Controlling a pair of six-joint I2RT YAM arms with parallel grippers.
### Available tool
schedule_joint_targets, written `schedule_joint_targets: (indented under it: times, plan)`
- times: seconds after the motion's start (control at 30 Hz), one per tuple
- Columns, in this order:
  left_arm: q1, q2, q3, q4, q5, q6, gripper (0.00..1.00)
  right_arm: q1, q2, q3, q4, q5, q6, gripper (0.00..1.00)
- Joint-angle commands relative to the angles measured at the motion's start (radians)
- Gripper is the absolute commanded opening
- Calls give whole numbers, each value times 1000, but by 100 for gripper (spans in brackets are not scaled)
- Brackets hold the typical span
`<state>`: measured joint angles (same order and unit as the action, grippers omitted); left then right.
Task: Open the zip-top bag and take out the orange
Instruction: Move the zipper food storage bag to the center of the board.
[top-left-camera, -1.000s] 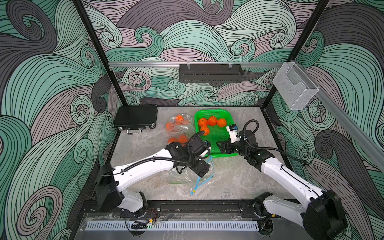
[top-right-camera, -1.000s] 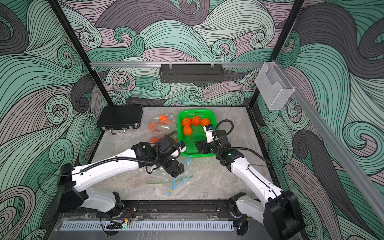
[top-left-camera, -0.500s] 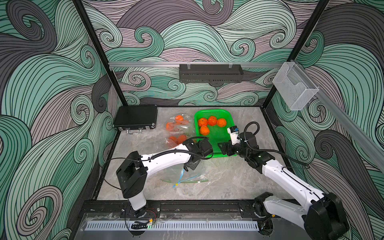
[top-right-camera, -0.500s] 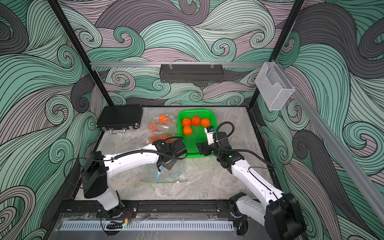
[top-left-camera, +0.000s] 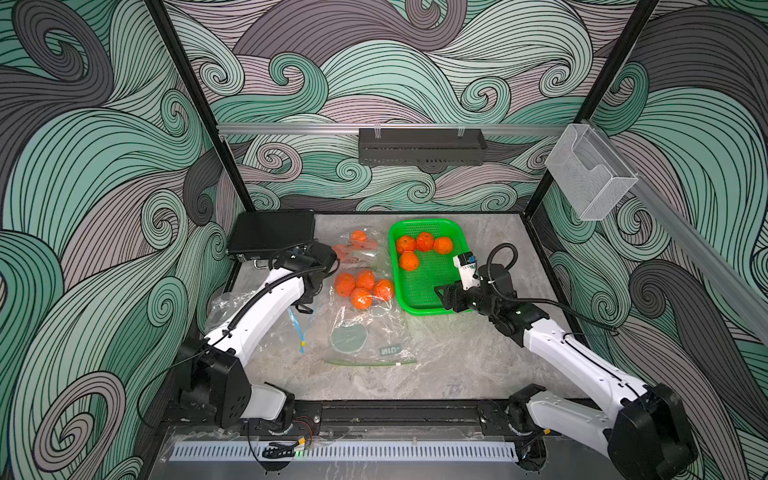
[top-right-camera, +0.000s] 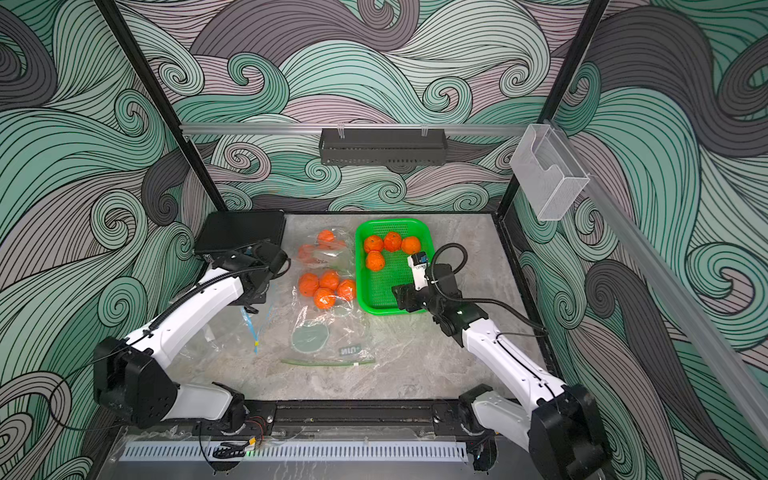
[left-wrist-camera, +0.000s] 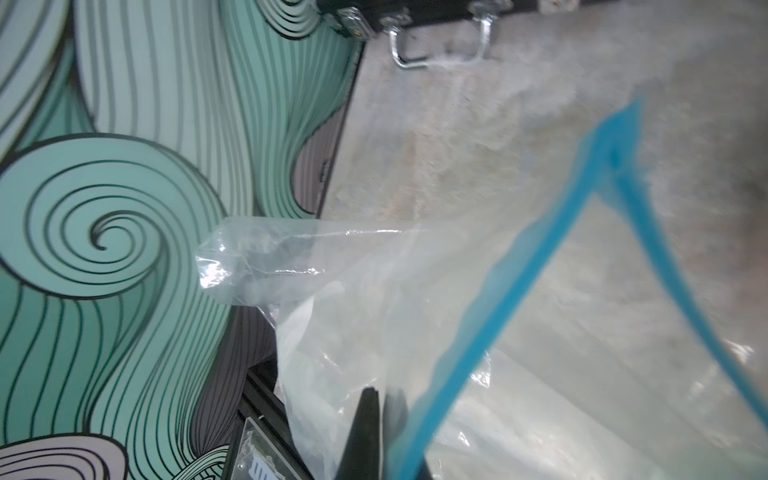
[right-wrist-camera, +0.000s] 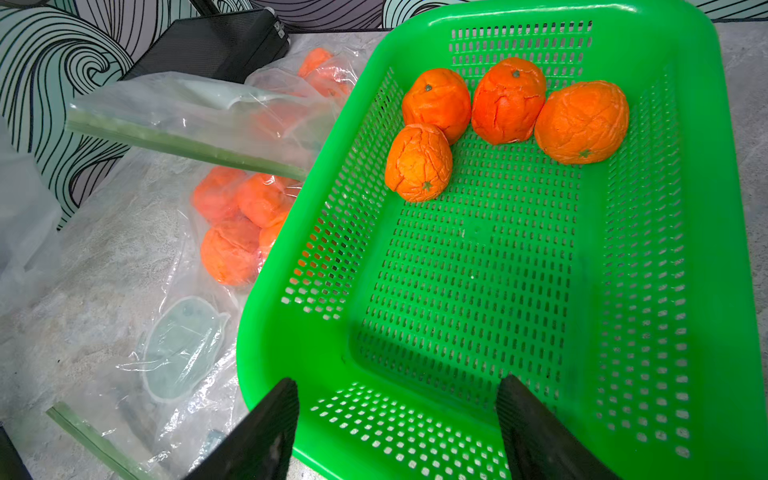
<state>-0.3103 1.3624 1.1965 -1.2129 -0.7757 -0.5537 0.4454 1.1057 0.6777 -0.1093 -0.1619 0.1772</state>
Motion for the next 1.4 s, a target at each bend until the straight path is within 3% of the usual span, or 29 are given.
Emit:
schedule_joint_targets:
  times: [0.0, 0.17, 0.23, 0.4, 0.47, 0.6, 0.67, 0.73, 0.9, 1.03, 1.37]
  plan:
    - [71, -14, 20, 37, -45, 53, 19, 14, -4, -16, 10, -15, 13, 76]
    - [160, 96, 16, 95, 208, 104, 71, 33, -14, -22, 6, -16, 8, 76]
    - [174, 147, 75, 27, 286, 80, 78, 45, -22, -24, 1, -11, -2, 76]
    - [174, 67, 61, 78, 501, 123, 83, 77, -61, -24, -37, -8, -17, 76]
    - [174, -26, 45, 102, 597, 134, 83, 98, -89, -13, -80, -9, -18, 74]
    - [173, -189, -33, 192, 931, 194, 81, 171, -167, -4, -183, -38, 11, 69]
    - [172, -265, -102, 248, 1095, 169, 80, 220, -202, -5, -238, -56, 41, 67]
    - [169, -335, -180, 296, 1187, 118, 79, 280, -239, -15, -301, -73, 85, 67]
    - [159, -434, -340, 397, 1250, 0, 77, 393, -302, -112, -290, -74, 248, 65]
    - [132, -442, -433, 475, 1269, -58, 76, 456, -257, -176, -197, -50, 366, 65]
    - [80, -388, -407, 453, 1302, -3, 73, 518, -72, -242, -9, 28, 511, 67]
